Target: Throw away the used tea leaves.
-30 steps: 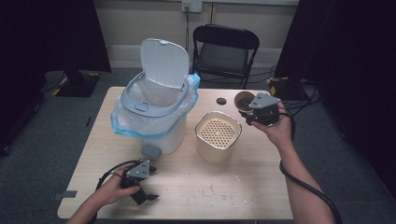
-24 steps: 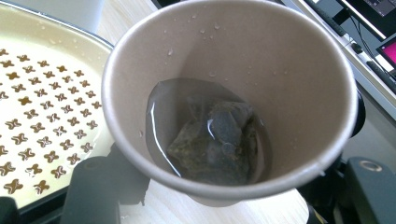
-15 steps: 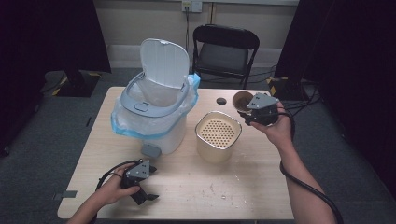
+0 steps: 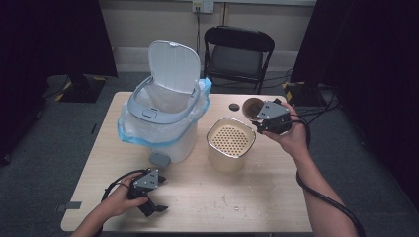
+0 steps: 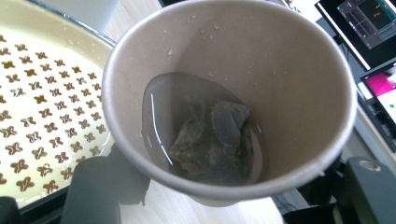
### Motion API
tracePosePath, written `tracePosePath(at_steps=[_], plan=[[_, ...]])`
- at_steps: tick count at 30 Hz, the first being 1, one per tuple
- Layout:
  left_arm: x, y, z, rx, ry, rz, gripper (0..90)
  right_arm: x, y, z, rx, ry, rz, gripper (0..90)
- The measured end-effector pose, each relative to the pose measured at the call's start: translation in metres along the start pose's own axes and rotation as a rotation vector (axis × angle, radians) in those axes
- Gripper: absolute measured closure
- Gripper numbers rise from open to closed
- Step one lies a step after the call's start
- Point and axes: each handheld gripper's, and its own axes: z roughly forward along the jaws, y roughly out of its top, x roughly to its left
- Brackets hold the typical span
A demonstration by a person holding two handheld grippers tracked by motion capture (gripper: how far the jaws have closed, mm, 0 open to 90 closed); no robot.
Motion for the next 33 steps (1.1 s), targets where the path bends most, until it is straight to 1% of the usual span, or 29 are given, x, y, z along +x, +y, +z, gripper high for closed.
tracePosePath(at_steps=[1, 2, 3, 4, 5, 6, 7, 8, 11, 13, 14, 16, 17, 18, 21, 24, 27, 28, 29, 31, 33], plan=[[0.000, 0.000, 0.000, 0.000, 0.000, 0.000, 0.0, 0.000, 0.000, 0.000, 0.000, 0.000, 0.000, 33.2], [0.000, 0.000, 0.000, 0.000, 0.000, 0.000, 0.0, 0.001, 0.002, -0.001, 0.004, -0.002, -0.019, 33.2], [0.000, 0.000, 0.000, 0.000, 0.000, 0.000, 0.0, 0.001, 0.002, -0.001, 0.004, -0.002, -0.019, 33.2], [0.000, 0.000, 0.000, 0.000, 0.000, 0.001, 0.0, 0.003, 0.004, -0.001, 0.011, -0.009, -0.049, 33.2], [0.000, 0.000, 0.000, 0.000, 0.000, 0.001, 0.0, 0.003, 0.004, -0.001, 0.011, -0.009, -0.049, 33.2], [0.000, 0.000, 0.000, 0.000, 0.000, 0.001, 0.0, 0.004, 0.007, -0.002, 0.019, -0.017, -0.073, 33.2], [0.000, 0.000, 0.000, 0.000, 0.000, 0.001, 0.0, 0.004, 0.007, -0.002, 0.019, -0.017, -0.073, 33.2], [0.000, 0.000, 0.000, -0.001, 0.000, 0.000, 0.0, 0.005, 0.009, -0.002, 0.028, -0.028, -0.108, 33.2], [0.000, 0.000, 0.000, -0.001, 0.000, 0.000, 0.0, 0.006, 0.012, -0.004, 0.031, -0.039, -0.131, 33.2], [0.000, 0.000, 0.000, 0.000, -0.001, 0.002, 0.0, 0.006, 0.013, -0.005, 0.032, -0.043, -0.139, 33.2], [0.000, 0.000, 0.000, 0.000, -0.001, 0.002, 0.0, 0.006, 0.013, -0.004, 0.036, -0.055, -0.146, 33.2], [0.000, 0.000, 0.000, -0.001, -0.001, 0.001, 0.0, 0.006, 0.013, -0.005, 0.037, -0.056, -0.151, 33.2], [0.000, 0.000, 0.000, 0.000, -0.001, 0.003, 0.0, 0.006, 0.014, -0.005, 0.045, -0.064, -0.172, 33.2], [0.000, 0.000, 0.000, -0.002, -0.001, 0.004, 0.0, 0.007, 0.014, -0.005, 0.050, -0.072, -0.180, 33.2], [0.000, 0.000, 0.000, -0.001, -0.002, 0.004, 0.0, 0.007, 0.015, -0.006, 0.047, -0.079, -0.185, 33.2], [0.001, 0.000, 0.000, -0.002, -0.002, 0.007, 0.0, 0.007, 0.015, -0.007, 0.063, -0.090, -0.228, 33.2], [0.001, 0.000, 0.000, -0.002, -0.002, 0.007, 0.0, 0.007, 0.015, -0.007, 0.069, -0.092, -0.239, 33.2], [0.001, 0.000, 0.000, -0.003, -0.002, 0.007, 0.0, 0.007, 0.016, -0.007, 0.074, -0.095, -0.251, 33.2], [0.001, 0.000, 0.000, -0.002, -0.002, 0.007, 0.0, 0.008, 0.017, -0.007, 0.088, -0.103, -0.275, 33.2], [0.001, 0.000, 0.000, -0.002, -0.002, 0.007, 0.0, 0.007, 0.017, -0.007, 0.090, -0.102, -0.285, 33.2], [0.001, 0.000, 0.000, -0.002, -0.002, 0.007, 0.0, 0.007, 0.019, -0.007, 0.097, -0.109, -0.305, 33.2]])
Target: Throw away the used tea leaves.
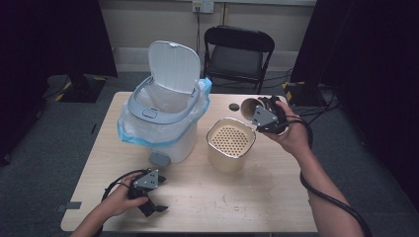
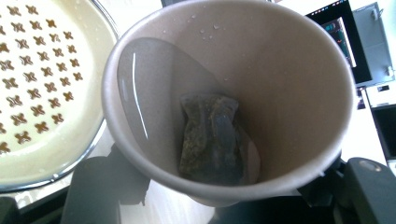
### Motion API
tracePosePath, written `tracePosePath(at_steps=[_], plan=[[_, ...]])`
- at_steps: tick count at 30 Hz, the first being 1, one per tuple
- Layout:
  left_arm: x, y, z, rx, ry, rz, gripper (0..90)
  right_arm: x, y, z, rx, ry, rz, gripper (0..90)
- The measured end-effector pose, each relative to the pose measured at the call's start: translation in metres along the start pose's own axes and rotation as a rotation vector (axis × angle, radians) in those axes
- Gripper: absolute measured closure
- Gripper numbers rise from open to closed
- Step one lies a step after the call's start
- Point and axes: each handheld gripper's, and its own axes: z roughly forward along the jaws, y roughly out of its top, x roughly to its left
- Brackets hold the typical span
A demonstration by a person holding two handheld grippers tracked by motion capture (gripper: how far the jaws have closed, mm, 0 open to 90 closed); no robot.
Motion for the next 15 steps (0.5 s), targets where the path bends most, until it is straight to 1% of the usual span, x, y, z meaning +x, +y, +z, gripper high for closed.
tracePosePath(at_steps=[1, 3, 6, 7, 8, 10, 11, 12, 13, 14, 15], plan=[[0.000, 0.000, 0.000, 0.000, 0.000, 0.000, 0.0, 0.000, 0.001, 0.000, 0.008, -0.010, -0.018, 33.2], [0.000, 0.000, 0.000, 0.000, -0.001, -0.001, 0.0, 0.001, 0.002, 0.001, 0.023, -0.016, -0.047, 33.2], [0.000, 0.000, 0.000, 0.000, -0.001, -0.001, 0.0, 0.001, 0.002, 0.001, 0.019, -0.018, -0.051, 33.2], [0.000, 0.000, 0.000, 0.000, -0.001, -0.001, 0.0, 0.001, 0.003, 0.000, 0.030, -0.036, -0.082, 33.2], [0.000, 0.000, 0.000, 0.000, -0.001, -0.001, 0.0, 0.002, 0.004, 0.000, 0.035, -0.040, -0.097, 33.2], [0.000, 0.000, 0.000, 0.000, -0.001, -0.001, 0.0, 0.003, 0.006, 0.000, 0.049, -0.060, -0.146, 33.2], [0.001, 0.000, 0.000, 0.000, 0.009, 0.011, 0.0, 0.004, 0.007, 0.000, 0.052, -0.066, -0.169, 33.2], [0.001, 0.000, 0.000, 0.000, 0.009, 0.012, 0.0, 0.004, 0.007, 0.000, 0.052, -0.066, -0.169, 33.2], [0.001, 0.000, 0.000, 0.000, 0.007, 0.016, 0.0, 0.005, 0.009, -0.001, 0.055, -0.077, -0.191, 33.2], [0.001, 0.000, 0.000, 0.000, 0.007, 0.016, 0.0, 0.005, 0.009, -0.001, 0.055, -0.077, -0.191, 33.2], [0.001, 0.000, 0.000, 0.000, 0.007, 0.017, 0.0, 0.006, 0.011, -0.001, 0.058, -0.087, -0.219, 33.2]])
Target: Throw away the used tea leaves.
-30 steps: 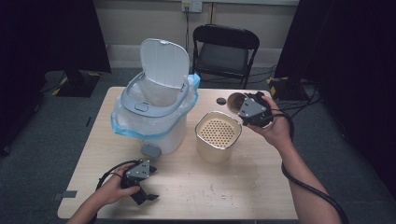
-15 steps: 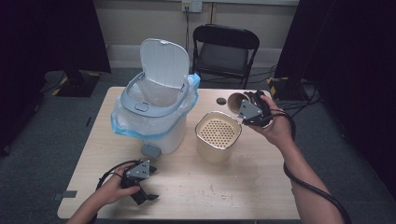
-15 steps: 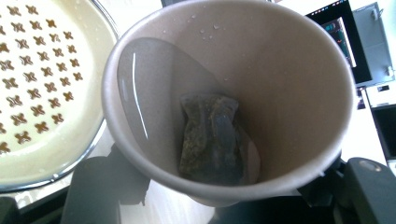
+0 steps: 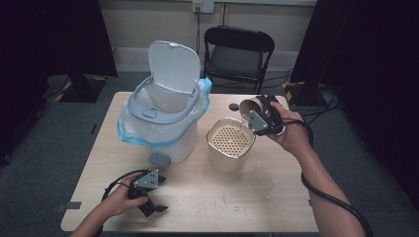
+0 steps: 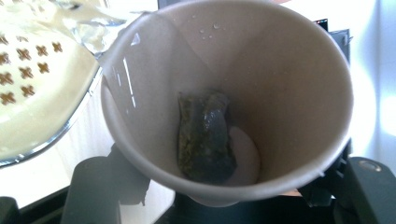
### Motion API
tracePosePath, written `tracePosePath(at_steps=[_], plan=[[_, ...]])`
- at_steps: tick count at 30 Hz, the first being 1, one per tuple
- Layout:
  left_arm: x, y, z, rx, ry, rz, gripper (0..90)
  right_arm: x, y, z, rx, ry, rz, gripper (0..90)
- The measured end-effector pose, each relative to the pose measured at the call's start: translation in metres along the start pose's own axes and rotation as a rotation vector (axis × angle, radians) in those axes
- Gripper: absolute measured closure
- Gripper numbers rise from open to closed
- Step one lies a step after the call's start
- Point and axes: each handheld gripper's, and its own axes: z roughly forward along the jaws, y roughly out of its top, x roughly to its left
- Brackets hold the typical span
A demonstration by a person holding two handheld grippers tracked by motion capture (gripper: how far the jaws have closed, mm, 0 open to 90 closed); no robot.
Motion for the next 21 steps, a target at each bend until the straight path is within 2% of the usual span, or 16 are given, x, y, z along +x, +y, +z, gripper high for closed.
tracePosePath(at_steps=[1, 3, 4, 6, 8, 10, 11, 12, 13, 14, 15, 16, 17, 19, 20, 21], plan=[[0.000, 0.000, 0.000, 0.000, 0.000, 0.000, 0.0, 0.001, 0.001, 0.000, 0.016, -0.012, -0.028, 33.2], [0.000, 0.000, 0.000, -0.002, -0.001, -0.001, 0.0, 0.003, 0.002, 0.000, 0.024, -0.017, -0.043, 33.2], [0.000, 0.000, 0.000, -0.001, -0.001, -0.001, 0.0, 0.005, 0.004, 0.000, 0.040, -0.061, -0.113, 33.2], [0.000, 0.000, 0.000, -0.002, -0.002, 0.000, 0.0, 0.007, 0.007, -0.002, 0.036, -0.090, -0.151, 33.3], [0.000, 0.000, 0.000, -0.003, -0.002, 0.002, 0.0, 0.009, 0.011, -0.004, 0.067, -0.150, -0.231, 33.3], [0.000, 0.000, 0.000, 0.000, -0.004, 0.002, 0.0, 0.015, 0.017, -0.007, 0.088, -0.243, -0.394, 33.3], [0.000, 0.000, 0.000, 0.000, -0.004, 0.002, 0.0, 0.015, 0.017, -0.007, 0.088, -0.243, -0.394, 33.3], [0.000, 0.000, 0.000, 0.000, -0.005, 0.004, 0.0, 0.019, 0.020, -0.008, 0.079, -0.290, -0.469, 33.3], [0.000, 0.000, 0.000, 0.000, -0.005, 0.004, 0.0, 0.019, 0.020, -0.008, 0.079, -0.290, -0.469, 33.3], [0.000, 0.000, 0.000, 0.000, -0.005, 0.003, 0.0, 0.023, 0.023, -0.009, 0.084, -0.332, -0.559, 33.2], [0.000, 0.000, 0.000, 0.000, -0.005, 0.003, 0.0, 0.023, 0.023, -0.009, 0.084, -0.332, -0.559, 33.2], [0.000, 0.000, 0.000, 0.000, -0.005, 0.003, 0.0, 0.028, 0.024, -0.009, 0.097, -0.381, -0.621, 33.2], [0.000, 0.000, 0.000, -0.002, -0.003, 0.003, 0.0, 0.028, 0.023, -0.009, 0.100, -0.372, -0.601, 33.2], [0.000, 0.000, 0.000, 0.000, -0.005, 0.003, 0.0, 0.026, 0.023, -0.009, 0.101, -0.391, -0.601, 33.1], [0.000, 0.000, 0.000, 0.000, -0.005, 0.003, 0.0, 0.023, 0.023, -0.009, 0.098, -0.375, -0.567, 33.1], [0.000, 0.000, 0.000, 0.000, -0.005, 0.003, 0.0, 0.023, 0.023, -0.009, 0.098, -0.375, -0.567, 33.1]])
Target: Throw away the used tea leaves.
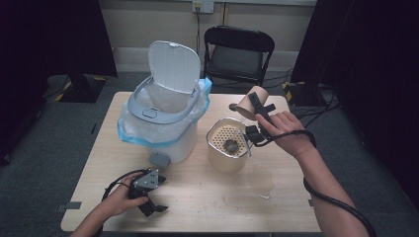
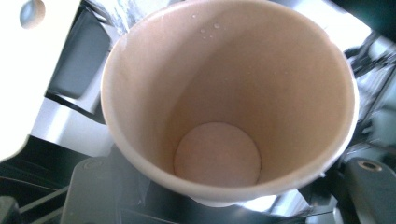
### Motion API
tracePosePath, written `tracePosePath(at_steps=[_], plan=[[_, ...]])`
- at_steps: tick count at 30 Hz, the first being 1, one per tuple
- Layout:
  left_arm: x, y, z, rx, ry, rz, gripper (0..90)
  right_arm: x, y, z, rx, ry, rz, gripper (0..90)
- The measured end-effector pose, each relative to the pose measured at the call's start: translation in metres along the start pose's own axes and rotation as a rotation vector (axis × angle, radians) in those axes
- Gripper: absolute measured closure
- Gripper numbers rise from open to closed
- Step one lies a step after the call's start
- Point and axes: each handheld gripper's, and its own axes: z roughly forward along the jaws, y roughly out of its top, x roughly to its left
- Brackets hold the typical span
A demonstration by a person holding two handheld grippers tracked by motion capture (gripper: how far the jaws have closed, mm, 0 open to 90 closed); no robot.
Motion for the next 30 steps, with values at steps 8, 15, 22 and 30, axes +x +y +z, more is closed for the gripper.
tracePosePath(at_steps=[8, 15, 22, 30], plan=[[0.000, 0.000, 0.000, -0.001, 0.002, 0.001, 0.0, -0.012, -0.016, 0.010, -0.075, 0.326, 0.483, 32.4], [0.000, 0.000, 0.000, 0.000, 0.000, 0.000, 0.0, -0.015, -0.029, 0.018, -0.124, 0.482, 0.885, 31.7], [0.000, 0.000, 0.000, 0.000, 0.000, 0.000, 0.0, -0.015, -0.049, 0.025, -0.142, 0.584, 1.277, 31.8], [0.000, 0.000, 0.000, -0.002, 0.002, 0.000, 0.0, -0.015, -0.054, 0.028, -0.138, 0.637, 1.384, 31.8]])
